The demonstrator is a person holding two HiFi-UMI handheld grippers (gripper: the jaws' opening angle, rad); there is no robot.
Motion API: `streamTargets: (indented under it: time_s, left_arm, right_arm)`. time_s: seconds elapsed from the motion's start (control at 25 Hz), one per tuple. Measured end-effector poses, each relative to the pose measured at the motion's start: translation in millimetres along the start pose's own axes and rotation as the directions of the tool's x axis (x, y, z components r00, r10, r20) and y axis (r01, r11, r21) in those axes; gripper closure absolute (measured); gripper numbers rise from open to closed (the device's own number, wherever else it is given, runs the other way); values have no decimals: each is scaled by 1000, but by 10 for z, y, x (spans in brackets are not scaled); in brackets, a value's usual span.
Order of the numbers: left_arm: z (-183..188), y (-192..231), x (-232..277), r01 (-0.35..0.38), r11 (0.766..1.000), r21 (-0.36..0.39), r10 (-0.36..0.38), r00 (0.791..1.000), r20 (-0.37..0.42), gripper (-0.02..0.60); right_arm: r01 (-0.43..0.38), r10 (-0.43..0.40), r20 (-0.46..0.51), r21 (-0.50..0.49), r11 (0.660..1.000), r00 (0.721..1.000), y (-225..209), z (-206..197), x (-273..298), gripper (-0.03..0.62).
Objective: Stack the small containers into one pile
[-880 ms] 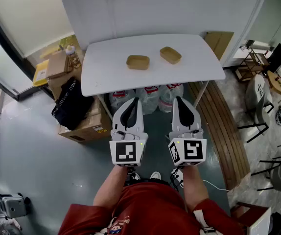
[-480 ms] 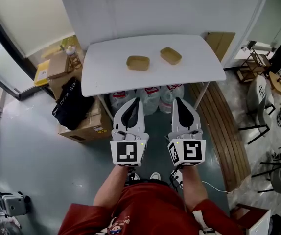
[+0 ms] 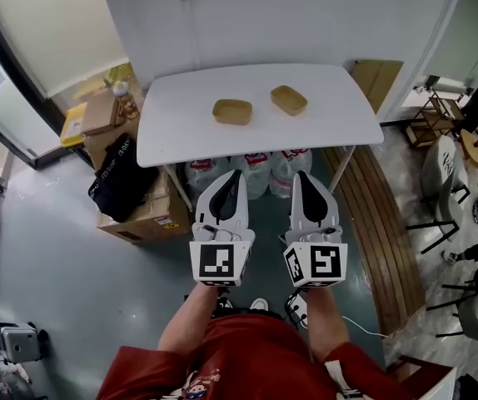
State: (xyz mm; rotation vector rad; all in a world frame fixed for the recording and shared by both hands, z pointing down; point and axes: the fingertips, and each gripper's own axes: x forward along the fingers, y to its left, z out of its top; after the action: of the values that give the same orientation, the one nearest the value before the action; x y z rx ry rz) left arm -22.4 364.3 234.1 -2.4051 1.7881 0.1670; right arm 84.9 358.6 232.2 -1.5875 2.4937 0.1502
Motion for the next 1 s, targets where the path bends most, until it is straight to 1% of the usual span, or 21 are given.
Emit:
streamTargets:
  time_s: [0.16,0.32,0.4,0.56,0.72,0.88,1.0]
  left_arm:
    - [-14,-166,72,-9,1000,-12,9,1000,0,580]
    - [-22,-263,108,-40,999,-22,40,999,15,580]
    - [-39,-277,114,-54,998,-21,54,999,9,580]
    - [-151,-267,159,-68,998,-4,68,997,-30,580]
    - [-100,-257,301,-71,997,-7,71,997,23,580]
    - [-205,-160,469,-77,996,-37,78,997,16,580]
    - [-318,-44,630,-64,997,-38,64,998,4,580]
  right_arm:
    - [-25,25,1,-3,1000,1000,-160,19,-34,594]
    - [-35,35,-8,-8,999,999,-307,-18,-77,594]
    - [-38,38,-17,-8,999,999,-352,-48,-83,594]
    - [-46,45,-27,-11,999,999,-421,-88,-22,594]
    - [-54,54,-36,-14,998,998,-487,-164,105,594]
    - [-46,45,-56,-8,999,997,-562,-275,283,594]
    - [-38,36,-70,-23,999,997,-588,-388,456,594]
